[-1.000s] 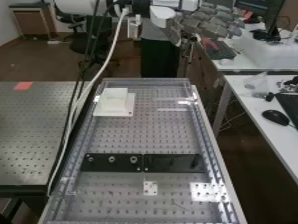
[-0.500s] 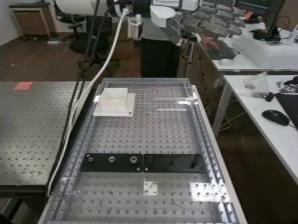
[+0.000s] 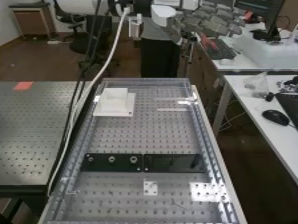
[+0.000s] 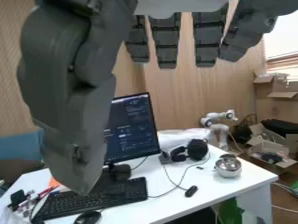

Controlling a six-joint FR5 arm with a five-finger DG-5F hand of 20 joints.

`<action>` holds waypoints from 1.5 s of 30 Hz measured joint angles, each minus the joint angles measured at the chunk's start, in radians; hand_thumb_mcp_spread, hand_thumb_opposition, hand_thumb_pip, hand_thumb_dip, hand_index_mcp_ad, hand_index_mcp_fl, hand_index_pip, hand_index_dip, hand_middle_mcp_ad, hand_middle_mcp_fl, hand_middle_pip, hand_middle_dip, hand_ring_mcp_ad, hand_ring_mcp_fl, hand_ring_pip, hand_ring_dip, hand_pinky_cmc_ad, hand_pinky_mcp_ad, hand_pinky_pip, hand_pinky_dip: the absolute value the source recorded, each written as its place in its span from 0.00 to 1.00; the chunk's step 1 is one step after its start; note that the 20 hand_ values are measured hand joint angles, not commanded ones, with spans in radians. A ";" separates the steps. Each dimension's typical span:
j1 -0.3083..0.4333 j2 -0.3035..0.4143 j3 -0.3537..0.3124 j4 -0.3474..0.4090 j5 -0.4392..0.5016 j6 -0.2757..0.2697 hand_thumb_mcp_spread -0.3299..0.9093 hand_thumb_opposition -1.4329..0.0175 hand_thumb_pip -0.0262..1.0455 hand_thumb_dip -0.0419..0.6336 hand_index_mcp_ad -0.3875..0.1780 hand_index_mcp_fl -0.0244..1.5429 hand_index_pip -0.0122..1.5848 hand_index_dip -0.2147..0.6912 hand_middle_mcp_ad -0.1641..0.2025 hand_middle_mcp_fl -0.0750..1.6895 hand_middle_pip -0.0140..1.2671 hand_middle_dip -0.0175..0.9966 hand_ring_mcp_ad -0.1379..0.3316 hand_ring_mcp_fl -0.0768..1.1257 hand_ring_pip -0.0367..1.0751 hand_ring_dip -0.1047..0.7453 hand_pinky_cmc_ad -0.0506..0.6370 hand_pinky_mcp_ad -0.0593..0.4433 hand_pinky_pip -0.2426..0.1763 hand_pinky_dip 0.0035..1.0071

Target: Grab the chopstick and place it in the clear container

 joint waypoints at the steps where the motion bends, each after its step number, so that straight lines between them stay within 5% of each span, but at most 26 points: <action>1: 0.000 0.000 0.000 0.000 0.000 0.000 0.40 0.21 0.55 0.20 0.77 0.07 0.08 0.20 0.81 0.07 0.15 0.07 0.83 0.14 0.12 0.08 0.50 0.57 0.25 0.15; 45: -0.002 0.004 -0.014 0.022 -0.007 0.002 0.40 0.22 0.55 0.20 0.77 0.07 0.08 0.20 0.81 0.07 0.15 0.07 0.83 0.14 0.12 0.08 0.50 0.57 0.25 0.15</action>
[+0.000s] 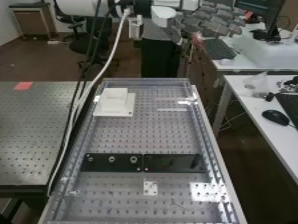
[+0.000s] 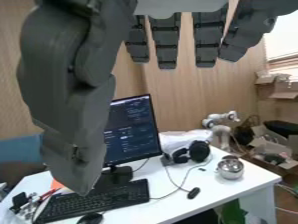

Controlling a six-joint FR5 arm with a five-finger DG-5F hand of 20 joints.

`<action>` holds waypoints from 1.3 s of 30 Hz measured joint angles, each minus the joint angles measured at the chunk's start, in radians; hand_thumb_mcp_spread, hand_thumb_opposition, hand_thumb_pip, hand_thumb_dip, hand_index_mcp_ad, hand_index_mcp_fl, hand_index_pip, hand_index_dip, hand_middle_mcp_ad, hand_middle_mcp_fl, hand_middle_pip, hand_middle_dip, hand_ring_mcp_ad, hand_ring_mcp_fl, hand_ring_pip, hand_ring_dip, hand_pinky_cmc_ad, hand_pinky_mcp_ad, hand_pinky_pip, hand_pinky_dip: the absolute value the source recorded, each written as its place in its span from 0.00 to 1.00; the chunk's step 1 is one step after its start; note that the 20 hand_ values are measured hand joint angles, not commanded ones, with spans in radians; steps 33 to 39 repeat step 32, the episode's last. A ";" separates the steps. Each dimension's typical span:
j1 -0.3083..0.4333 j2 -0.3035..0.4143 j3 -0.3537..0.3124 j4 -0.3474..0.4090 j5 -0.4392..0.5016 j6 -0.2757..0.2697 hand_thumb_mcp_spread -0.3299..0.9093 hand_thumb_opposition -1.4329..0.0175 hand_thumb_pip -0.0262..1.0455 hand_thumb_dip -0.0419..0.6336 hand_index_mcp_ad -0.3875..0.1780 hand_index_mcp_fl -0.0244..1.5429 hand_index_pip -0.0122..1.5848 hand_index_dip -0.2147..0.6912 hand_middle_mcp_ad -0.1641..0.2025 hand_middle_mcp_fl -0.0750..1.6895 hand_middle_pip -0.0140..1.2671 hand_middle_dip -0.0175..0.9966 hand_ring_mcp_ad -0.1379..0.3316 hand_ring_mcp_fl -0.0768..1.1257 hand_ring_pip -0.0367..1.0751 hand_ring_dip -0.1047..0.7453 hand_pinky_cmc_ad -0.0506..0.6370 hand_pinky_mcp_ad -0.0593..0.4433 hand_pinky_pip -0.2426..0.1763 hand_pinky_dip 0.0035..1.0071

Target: Grab the chopstick and place it in the clear container

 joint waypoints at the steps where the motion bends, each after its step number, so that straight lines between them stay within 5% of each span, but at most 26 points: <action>1: 0.000 0.000 0.000 0.001 0.002 -0.001 0.40 0.22 0.55 0.20 0.77 0.07 0.08 0.20 0.82 0.07 0.15 0.07 0.83 0.14 0.12 0.08 0.50 0.57 0.25 0.15; 39: 0.007 0.016 -0.013 0.016 0.002 -0.027 0.41 0.23 0.52 0.20 0.77 0.07 0.08 0.19 0.82 0.07 0.15 0.07 0.83 0.14 0.12 0.08 0.51 0.57 0.25 0.15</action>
